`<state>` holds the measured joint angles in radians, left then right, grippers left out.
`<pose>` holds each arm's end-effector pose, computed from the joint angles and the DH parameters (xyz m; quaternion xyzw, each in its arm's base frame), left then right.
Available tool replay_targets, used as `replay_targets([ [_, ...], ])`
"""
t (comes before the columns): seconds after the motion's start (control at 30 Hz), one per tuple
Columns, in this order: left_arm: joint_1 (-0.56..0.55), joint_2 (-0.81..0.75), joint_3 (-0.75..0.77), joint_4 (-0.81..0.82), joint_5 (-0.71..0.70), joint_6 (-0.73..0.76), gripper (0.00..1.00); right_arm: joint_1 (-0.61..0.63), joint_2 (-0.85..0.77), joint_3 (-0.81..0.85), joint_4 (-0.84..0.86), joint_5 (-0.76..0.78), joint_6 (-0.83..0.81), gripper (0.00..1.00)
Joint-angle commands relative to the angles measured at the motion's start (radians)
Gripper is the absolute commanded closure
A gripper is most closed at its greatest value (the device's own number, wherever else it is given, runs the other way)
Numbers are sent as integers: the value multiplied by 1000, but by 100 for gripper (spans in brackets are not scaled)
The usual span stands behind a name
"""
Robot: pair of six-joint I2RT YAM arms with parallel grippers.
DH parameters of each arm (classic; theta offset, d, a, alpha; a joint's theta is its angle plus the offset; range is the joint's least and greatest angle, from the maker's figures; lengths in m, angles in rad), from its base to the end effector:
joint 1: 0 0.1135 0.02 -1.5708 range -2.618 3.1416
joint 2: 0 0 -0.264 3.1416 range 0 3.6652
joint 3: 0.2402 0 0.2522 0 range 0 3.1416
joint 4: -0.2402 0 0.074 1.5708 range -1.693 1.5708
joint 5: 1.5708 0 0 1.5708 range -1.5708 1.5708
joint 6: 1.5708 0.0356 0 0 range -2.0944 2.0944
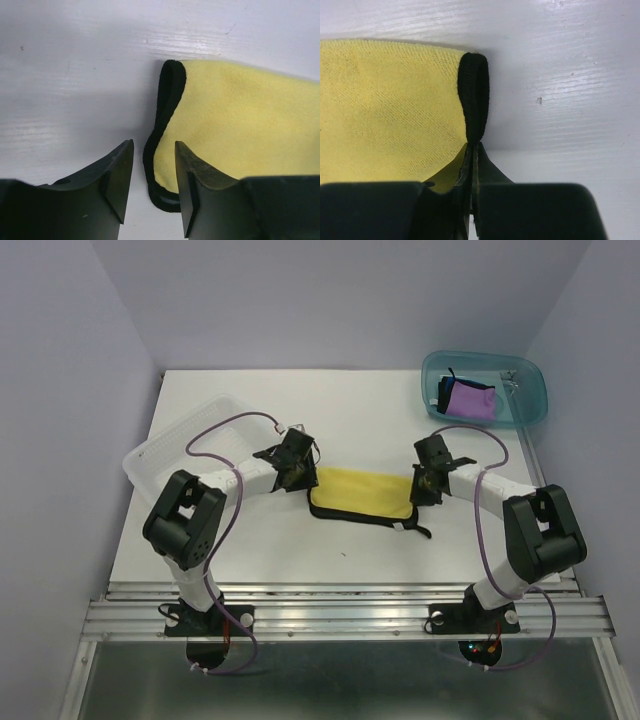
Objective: Fold and stack the towels
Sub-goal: Fold the towel
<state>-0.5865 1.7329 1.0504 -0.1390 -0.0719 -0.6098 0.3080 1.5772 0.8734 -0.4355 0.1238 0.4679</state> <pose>0.3055 -0.2000 0.1859 -0.0240 0.9298 -0.1783 0.3210 0.2805 0.0846 0.1654 0.0911 0.9708 0.0249 0.2207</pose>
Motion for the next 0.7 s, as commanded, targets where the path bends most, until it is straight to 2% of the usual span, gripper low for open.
replay_targets([
  [0.0,4,23,-1,35,21,24,52,-6,-25,56,-45,31,-37,99],
  [0.03,4,31,5,38,27,25,56,-6,-28,58,-48,27,-43,99],
  [0.17,4,53,11,50,43,31,60,-7,-45,64,-55,28,-51,99],
  [0.3,4,59,7,61,57,38,69,-6,-57,72,-60,16,-58,99],
  [0.37,4,56,2,64,57,38,76,-6,-77,79,-55,-16,-66,99],
  [0.5,4,62,-6,76,67,36,100,-4,-117,90,-29,-119,-71,99],
  [0.67,4,70,-16,101,118,35,100,2,-144,118,6,-268,-71,99],
])
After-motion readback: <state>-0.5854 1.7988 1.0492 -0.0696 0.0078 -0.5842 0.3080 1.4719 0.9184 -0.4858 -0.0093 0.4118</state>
